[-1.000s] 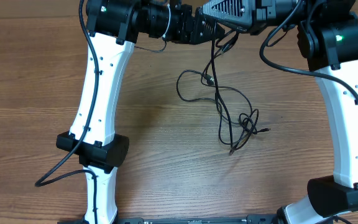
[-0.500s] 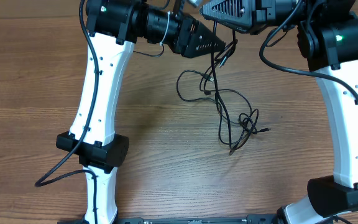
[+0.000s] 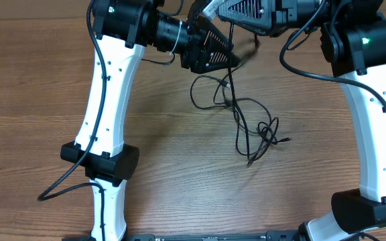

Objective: Untangle cables

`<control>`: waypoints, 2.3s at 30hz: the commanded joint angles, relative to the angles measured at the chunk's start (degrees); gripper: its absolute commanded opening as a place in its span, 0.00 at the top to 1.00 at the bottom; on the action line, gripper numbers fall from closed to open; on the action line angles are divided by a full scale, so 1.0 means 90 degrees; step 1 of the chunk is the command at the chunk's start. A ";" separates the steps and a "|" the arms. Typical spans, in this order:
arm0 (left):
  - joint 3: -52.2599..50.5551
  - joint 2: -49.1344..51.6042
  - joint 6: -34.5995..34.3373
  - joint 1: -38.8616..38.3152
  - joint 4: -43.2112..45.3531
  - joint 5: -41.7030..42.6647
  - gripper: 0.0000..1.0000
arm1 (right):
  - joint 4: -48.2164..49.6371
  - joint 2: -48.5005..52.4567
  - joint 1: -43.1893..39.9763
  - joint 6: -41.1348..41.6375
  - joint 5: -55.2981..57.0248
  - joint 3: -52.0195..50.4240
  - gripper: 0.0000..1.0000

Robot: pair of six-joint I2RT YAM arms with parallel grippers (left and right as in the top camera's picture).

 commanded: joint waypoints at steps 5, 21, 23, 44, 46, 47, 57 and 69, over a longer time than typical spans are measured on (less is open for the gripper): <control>0.0041 -0.0068 0.0886 0.0012 0.0019 0.0408 0.31 | 0.0034 -0.0027 -0.0019 -0.0100 0.0177 0.0046 0.94; 0.0041 -0.0068 0.0685 -0.0049 0.0529 -0.0248 0.79 | 0.0034 -0.0027 -0.0019 -0.0080 0.0180 0.0046 0.94; 0.0041 -0.0068 0.0544 -0.0049 0.0529 -0.0376 0.90 | 0.0034 -0.0027 -0.0019 -0.0083 0.0180 0.0046 0.94; 0.0041 -0.0068 -0.2429 0.0097 0.0350 -0.4454 0.95 | -0.1996 -0.0027 -0.0498 -0.2623 0.3944 0.0046 0.96; 0.0041 -0.0068 -0.2431 0.0097 0.0350 -0.4454 0.96 | -0.2344 -0.0027 -0.0498 -0.2759 0.5025 0.0046 0.96; 0.0041 -0.0068 -0.2429 0.0097 0.0352 -0.4454 0.96 | -0.2477 -0.0027 -0.0498 -0.2776 0.5523 0.0046 0.96; 0.0051 -0.0148 -0.2076 0.0143 0.0653 -0.2698 0.96 | -0.3111 -0.0027 -0.0498 -0.2766 0.8495 0.0046 0.96; 0.0051 -0.0493 -0.2710 0.0850 0.1651 0.0041 0.96 | -0.3895 -0.0027 -0.0498 -0.2742 0.9306 0.0046 0.72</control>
